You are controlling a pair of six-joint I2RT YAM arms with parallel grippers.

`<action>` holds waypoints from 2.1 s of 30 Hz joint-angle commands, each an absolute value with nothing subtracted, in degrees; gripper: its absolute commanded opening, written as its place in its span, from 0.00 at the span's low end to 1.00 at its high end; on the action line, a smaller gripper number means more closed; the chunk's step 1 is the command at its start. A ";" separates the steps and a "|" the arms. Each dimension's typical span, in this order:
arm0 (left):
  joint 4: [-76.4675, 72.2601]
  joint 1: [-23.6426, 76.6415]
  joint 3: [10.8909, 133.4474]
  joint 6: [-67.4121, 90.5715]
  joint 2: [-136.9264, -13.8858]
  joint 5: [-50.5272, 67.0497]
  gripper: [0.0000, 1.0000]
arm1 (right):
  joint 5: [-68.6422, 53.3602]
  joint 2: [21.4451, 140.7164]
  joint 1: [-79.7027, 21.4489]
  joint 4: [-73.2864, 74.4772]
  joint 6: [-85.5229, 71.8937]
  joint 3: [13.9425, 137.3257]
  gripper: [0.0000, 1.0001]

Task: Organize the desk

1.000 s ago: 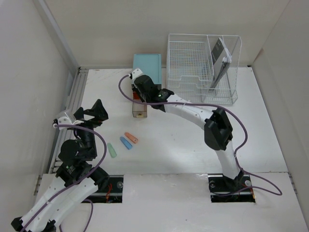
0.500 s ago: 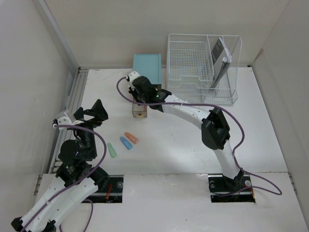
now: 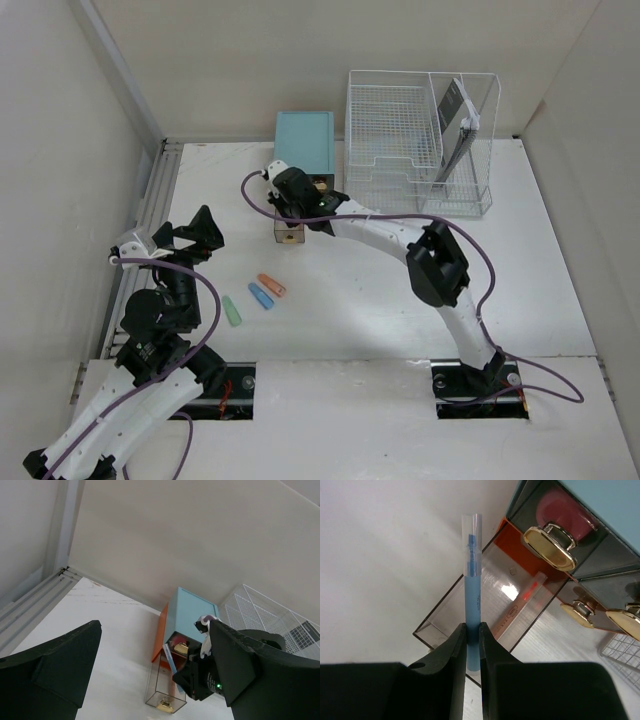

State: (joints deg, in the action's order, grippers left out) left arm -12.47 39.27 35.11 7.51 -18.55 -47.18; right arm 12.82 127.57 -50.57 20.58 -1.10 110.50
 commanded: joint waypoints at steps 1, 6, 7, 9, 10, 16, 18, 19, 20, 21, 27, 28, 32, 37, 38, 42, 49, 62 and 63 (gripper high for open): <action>-14.24 39.20 34.80 7.03 -18.37 -47.46 0.87 | 12.30 127.53 -49.58 19.34 -1.41 110.39 0.00; -14.24 39.20 34.80 7.03 -18.37 -47.46 0.87 | 11.78 128.06 -49.57 19.34 -1.41 109.86 0.00; -14.24 39.20 34.80 7.03 -18.37 -47.46 0.87 | 11.78 128.06 -49.57 19.34 -1.41 109.86 0.00; -14.24 39.20 34.80 7.03 -18.37 -47.46 0.87 | 11.78 128.58 -49.05 19.34 -1.41 109.86 0.04; -14.24 39.20 34.80 7.03 -18.37 -47.46 0.87 | 11.78 128.58 -49.04 19.86 -1.41 109.86 0.08; -14.24 39.20 34.80 7.03 -18.37 -47.46 0.87 | 11.16 129.11 -49.04 20.57 -1.41 110.48 0.28; -14.24 39.20 34.80 7.03 -18.37 -47.46 0.87 | 10.63 129.11 -49.04 20.57 -1.41 110.48 0.29; -14.24 39.20 34.80 7.03 -18.37 -47.46 0.87 | 10.63 129.11 -49.04 20.57 -0.80 109.96 0.31; -14.24 39.20 34.80 7.03 -18.37 -47.46 0.87 | 10.63 128.59 -49.04 20.57 -0.79 109.95 0.31; -14.24 39.20 34.80 7.03 -18.37 -47.46 0.87 | 10.63 128.58 -49.04 20.57 -0.79 109.95 0.31; -14.24 39.20 34.80 7.03 -18.37 -47.46 0.87 | 10.11 123.59 -49.04 17.50 1.22 106.80 0.25; -14.24 39.20 34.80 7.03 -18.37 -47.46 0.87 | 8.80 122.18 -49.04 16.36 1.93 105.74 0.21; -14.24 39.20 34.80 7.03 -18.37 -47.46 0.87 | -1.55 116.46 -48.52 13.62 9.30 101.70 0.00; -14.24 39.20 34.80 7.03 -18.37 -47.46 0.87 | -26.16 114.26 -43.34 13.98 15.99 98.70 0.00; -14.24 39.20 34.80 7.03 -18.37 -47.46 0.87 | -31.85 114.87 -42.02 13.97 16.00 98.70 0.00; -14.24 39.20 34.80 7.03 -18.37 -47.46 0.87 | -41.37 119.70 -40.87 22.39 21.35 103.35 0.00; -14.24 39.20 34.28 7.03 -18.37 -47.46 0.87 | -46.50 127.96 -41.48 38.48 32.60 113.20 0.02; -14.24 39.20 34.28 7.03 -18.37 -47.46 0.87 | -29.99 131.92 -43.85 35.42 25.85 114.87 0.00; -14.24 39.20 34.28 7.03 -18.37 -47.46 0.87 | -26.49 132.45 -43.86 34.81 25.23 114.87 0.00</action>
